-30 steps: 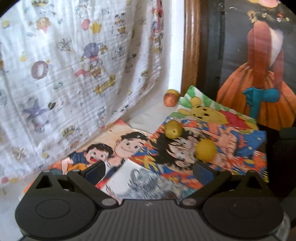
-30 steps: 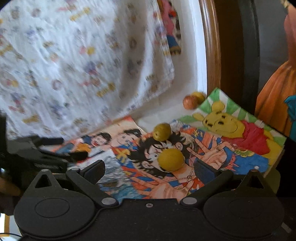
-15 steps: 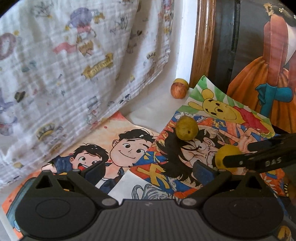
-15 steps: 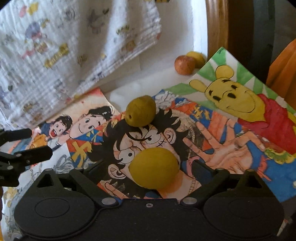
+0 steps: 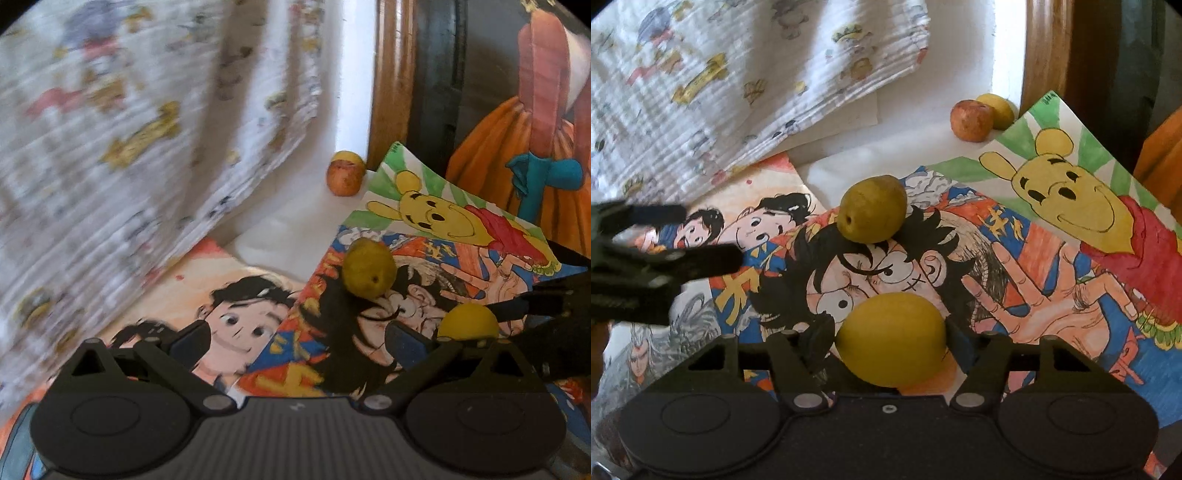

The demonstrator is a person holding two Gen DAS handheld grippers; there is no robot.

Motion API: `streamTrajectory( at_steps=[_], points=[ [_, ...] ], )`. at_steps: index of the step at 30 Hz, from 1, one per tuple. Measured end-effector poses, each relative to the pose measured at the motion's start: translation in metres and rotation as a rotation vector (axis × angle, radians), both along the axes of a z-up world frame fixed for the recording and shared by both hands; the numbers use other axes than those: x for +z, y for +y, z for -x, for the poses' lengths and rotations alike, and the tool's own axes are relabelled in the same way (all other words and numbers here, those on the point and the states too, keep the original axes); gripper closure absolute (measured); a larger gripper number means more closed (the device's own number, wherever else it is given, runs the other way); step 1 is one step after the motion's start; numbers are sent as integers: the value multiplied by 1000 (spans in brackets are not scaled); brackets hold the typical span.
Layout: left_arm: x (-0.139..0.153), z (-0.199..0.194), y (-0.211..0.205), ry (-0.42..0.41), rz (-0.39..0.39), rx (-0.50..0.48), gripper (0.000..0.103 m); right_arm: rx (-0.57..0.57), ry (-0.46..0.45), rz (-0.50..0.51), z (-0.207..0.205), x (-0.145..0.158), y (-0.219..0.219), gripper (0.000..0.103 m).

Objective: Organize fruits
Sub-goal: 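Close right tool on the large yellow fruit while left tool grasps the green-yellow pear, then carry the pear with left tool while right tool carries the yellow fruit to the tray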

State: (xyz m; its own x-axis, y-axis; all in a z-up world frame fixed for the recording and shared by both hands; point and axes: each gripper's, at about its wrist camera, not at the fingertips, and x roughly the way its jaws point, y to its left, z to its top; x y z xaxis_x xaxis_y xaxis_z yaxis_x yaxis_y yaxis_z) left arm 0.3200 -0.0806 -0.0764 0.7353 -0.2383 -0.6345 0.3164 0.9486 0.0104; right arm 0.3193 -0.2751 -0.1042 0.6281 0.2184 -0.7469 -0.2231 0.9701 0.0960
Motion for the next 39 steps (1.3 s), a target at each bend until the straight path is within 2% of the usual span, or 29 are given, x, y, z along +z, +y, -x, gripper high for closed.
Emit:
streamTrajectory(
  at_steps=[3,9,14,18,22,25,30,39],
  points=[
    [-4,-13,-15,10,19,-32,1,9,-1,6,3,0,-1,36],
    [-15,-38,-43,45,123,-116,1,16,4,0,17,2,-7,36],
    [-29,-60,-65,45,155,-151,4,24,8,3,23,3,-9,36],
    [-37,-76,-76,70,148,-138,14,25,10,-3,25,2,-9,36],
    [-41,-87,-76,65,140,-99,33,24,10,-10,24,1,-9,36],
    [-46,-93,-76,77,132,-104,43,24,10,-13,23,1,-9,36],
    [-49,-94,-85,52,72,-130,43,25,8,-18,22,0,-9,36],
    [-50,-93,-83,52,68,-147,44,25,7,-20,21,-1,-9,36]
  ],
)
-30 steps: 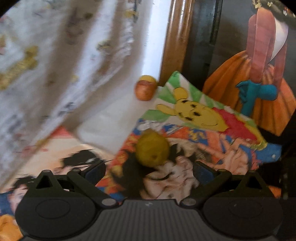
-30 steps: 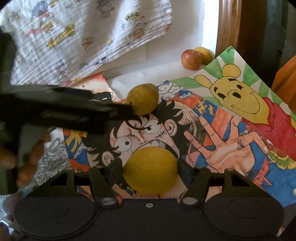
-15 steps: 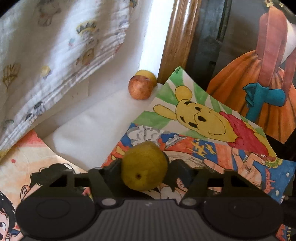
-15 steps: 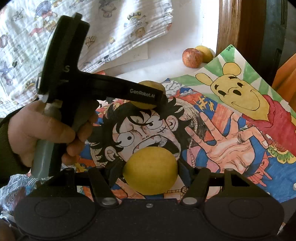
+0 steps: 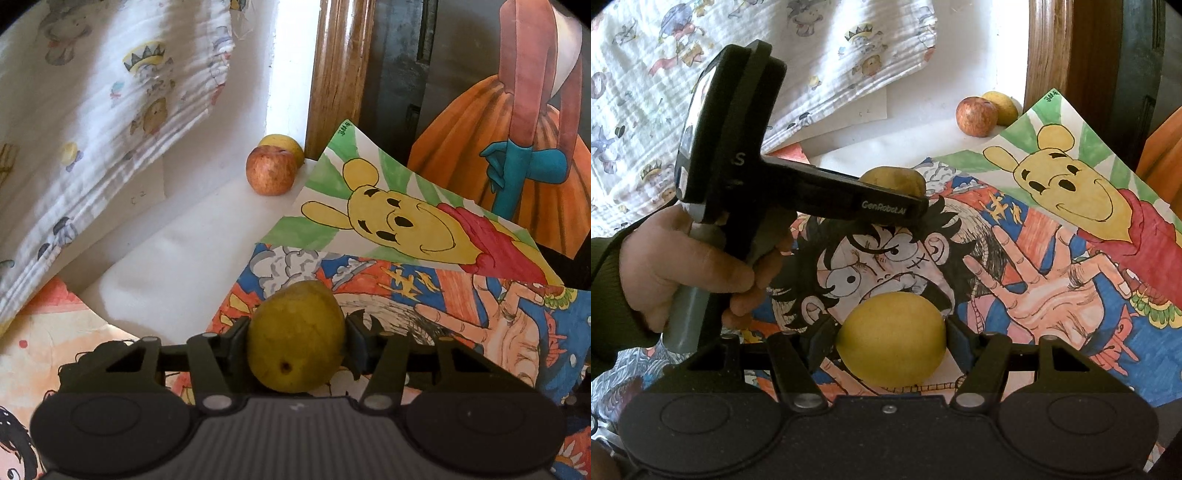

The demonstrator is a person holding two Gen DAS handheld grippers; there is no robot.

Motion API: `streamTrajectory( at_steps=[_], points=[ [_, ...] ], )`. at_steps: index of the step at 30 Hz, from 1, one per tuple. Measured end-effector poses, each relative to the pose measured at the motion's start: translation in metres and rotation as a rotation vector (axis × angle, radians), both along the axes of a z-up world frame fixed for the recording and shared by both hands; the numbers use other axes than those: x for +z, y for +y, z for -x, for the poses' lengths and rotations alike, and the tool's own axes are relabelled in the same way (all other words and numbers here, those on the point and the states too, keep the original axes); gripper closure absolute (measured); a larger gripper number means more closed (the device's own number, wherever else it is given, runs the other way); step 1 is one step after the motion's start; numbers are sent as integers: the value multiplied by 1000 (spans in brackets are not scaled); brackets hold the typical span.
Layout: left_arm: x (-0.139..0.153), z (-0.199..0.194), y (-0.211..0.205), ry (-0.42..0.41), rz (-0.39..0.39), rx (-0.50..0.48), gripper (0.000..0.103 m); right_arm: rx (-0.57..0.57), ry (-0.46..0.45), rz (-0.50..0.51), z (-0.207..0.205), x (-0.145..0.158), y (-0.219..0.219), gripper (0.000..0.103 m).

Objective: Organize fruits
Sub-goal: 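Carry the pear with left tool while right tool carries the yellow fruit to the tray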

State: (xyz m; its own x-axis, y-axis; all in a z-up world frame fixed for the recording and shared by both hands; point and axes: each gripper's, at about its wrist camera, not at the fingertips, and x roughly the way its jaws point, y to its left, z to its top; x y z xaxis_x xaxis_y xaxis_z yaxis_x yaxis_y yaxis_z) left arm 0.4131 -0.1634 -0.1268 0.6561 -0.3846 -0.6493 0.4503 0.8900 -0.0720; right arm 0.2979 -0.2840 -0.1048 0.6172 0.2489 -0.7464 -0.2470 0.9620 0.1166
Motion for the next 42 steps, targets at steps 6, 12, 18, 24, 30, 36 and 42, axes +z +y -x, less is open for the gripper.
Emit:
streamTrajectory(
  at_steps=[6,12,18,24,30,36,42],
  points=[
    [6,5,6,9,-7,13,45,8,-4,-16,0,4,1,37],
    [23,18,15,-16,-16,27,45,20,-30,-18,7,18,7,37],
    [46,34,27,-48,-3,43,45,25,-59,-23,23,34,10,37],
    [74,62,39,-90,18,54,45,31,-108,-31,48,61,12,37],
    [112,105,61,-151,51,72,45,30,-171,-43,87,92,12,37],
    [149,164,79,-219,51,67,45,25,-226,-58,132,120,10,37],
    [169,226,98,-254,77,58,45,12,-280,-78,180,142,4,37]
  ],
)
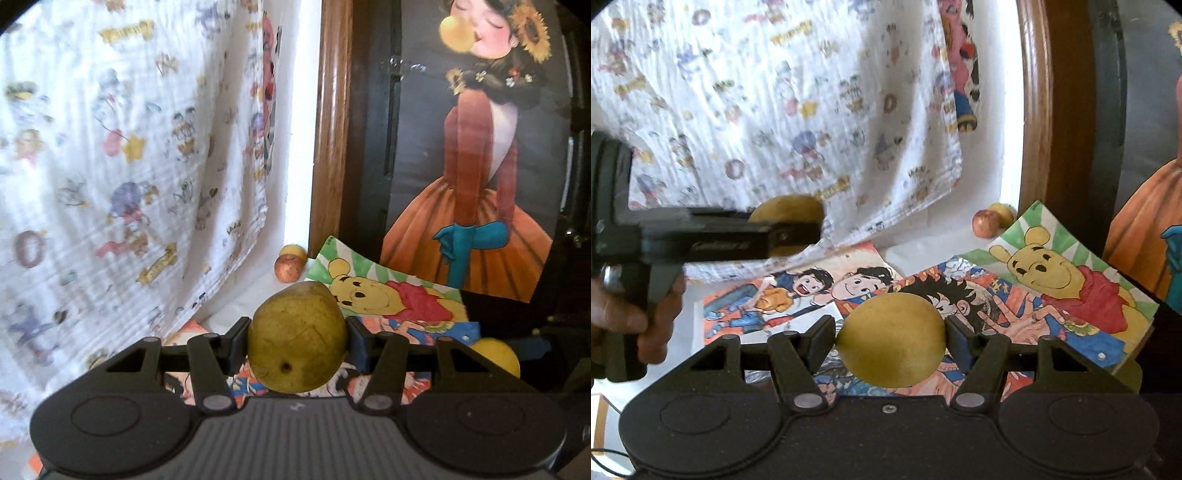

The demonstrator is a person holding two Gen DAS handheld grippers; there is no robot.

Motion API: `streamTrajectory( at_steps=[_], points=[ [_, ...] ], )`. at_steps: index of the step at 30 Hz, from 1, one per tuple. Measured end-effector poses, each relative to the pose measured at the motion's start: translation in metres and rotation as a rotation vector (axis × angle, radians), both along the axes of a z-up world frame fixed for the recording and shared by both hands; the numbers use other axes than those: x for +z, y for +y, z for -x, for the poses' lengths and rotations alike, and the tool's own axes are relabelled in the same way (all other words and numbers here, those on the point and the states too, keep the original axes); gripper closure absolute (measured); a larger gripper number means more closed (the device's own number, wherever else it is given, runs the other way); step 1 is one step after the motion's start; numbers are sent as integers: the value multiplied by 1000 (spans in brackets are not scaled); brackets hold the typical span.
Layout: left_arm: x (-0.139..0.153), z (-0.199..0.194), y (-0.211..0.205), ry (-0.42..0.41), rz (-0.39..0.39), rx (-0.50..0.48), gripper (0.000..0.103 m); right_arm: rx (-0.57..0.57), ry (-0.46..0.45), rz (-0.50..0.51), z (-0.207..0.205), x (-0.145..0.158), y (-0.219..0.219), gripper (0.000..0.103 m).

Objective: Organize fruits
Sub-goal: 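Carry the pear with left tool while right tool carries the yellow fruit to the tray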

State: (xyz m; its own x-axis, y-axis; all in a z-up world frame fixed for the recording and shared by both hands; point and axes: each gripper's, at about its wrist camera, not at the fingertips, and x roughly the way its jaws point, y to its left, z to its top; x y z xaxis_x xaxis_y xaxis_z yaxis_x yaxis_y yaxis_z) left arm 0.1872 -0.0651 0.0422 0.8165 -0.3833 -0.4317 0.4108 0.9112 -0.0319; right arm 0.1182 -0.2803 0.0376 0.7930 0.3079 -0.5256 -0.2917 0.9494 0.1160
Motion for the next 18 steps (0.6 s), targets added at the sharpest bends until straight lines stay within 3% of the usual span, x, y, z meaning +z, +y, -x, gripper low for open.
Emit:
streamTrajectory(
  at_steps=[5,10,18],
  points=[
    [0,50,10,-4,3,-18,44,-11,-17,-3,36,5,-6,37],
    [-19,88,12,30,-6,-41,44,-29,-3,-13,63,-3,-13,37],
    [-67,97,-14,147,-12,-93,44,-70,81,-41,87,-44,-24,37]
  ],
)
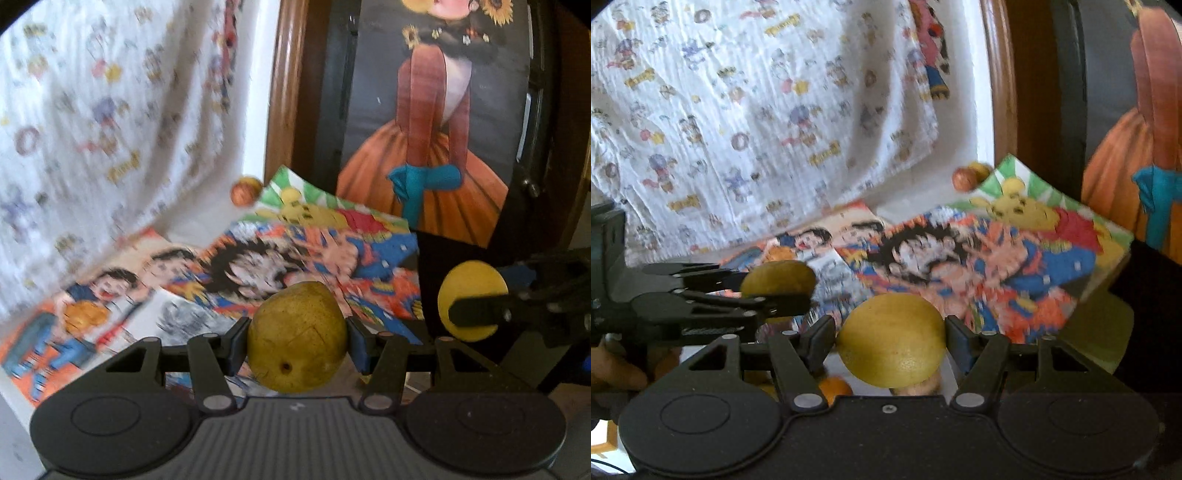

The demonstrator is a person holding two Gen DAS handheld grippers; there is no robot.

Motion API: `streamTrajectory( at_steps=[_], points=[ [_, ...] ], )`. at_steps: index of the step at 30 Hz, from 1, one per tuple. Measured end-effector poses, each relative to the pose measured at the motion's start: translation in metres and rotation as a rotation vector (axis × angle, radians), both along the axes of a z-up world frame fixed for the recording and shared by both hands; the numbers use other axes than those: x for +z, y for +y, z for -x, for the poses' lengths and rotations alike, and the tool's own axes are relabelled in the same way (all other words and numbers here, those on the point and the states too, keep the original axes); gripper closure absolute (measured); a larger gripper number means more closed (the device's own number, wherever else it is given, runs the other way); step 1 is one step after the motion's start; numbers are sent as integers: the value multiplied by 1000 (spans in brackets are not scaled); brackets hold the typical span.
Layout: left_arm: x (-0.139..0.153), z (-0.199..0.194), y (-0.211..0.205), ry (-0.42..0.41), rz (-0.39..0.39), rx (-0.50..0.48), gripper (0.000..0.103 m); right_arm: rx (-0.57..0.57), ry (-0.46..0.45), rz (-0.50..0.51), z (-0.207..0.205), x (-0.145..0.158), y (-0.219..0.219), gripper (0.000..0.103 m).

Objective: Organize fruits
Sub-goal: 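Carry the pear with left tool while right tool carries the yellow fruit to the tray, then open left tool to drop the pear in the tray while right tool releases the yellow fruit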

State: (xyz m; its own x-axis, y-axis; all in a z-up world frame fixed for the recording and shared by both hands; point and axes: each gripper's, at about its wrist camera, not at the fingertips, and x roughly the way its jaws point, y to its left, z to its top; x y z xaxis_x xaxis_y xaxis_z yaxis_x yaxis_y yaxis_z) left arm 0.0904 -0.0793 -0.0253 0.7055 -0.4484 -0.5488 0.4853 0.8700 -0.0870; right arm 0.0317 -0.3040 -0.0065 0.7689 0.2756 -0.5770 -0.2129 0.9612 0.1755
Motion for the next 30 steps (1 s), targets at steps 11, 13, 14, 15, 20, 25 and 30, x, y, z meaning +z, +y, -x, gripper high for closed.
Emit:
streamTrajectory(
  at_steps=[11,13,14,15,20,25,30],
  points=[
    [-59,-23,-44,142,-40,-57,44,-103,115,-32,-4,-57,-27,37],
    [-64,-23,-48,152,-53,-58,44,-111,129,-41,-6,-64,-28,37],
    [-67,-23,-49,155,-60,-58,44,-112,135,-45,-7,-67,-28,37],
    [-69,-23,-50,157,-67,-58,44,-112,141,-49,-8,-71,-27,37],
    [-76,-21,-51,157,-87,-50,44,-111,167,-65,-14,-82,-25,37],
    [-76,-19,-54,150,-110,-50,44,-119,177,-59,-18,-88,-24,36],
    [-78,-22,-51,175,-99,-44,44,-117,180,-45,-18,-91,-25,36]
  ],
)
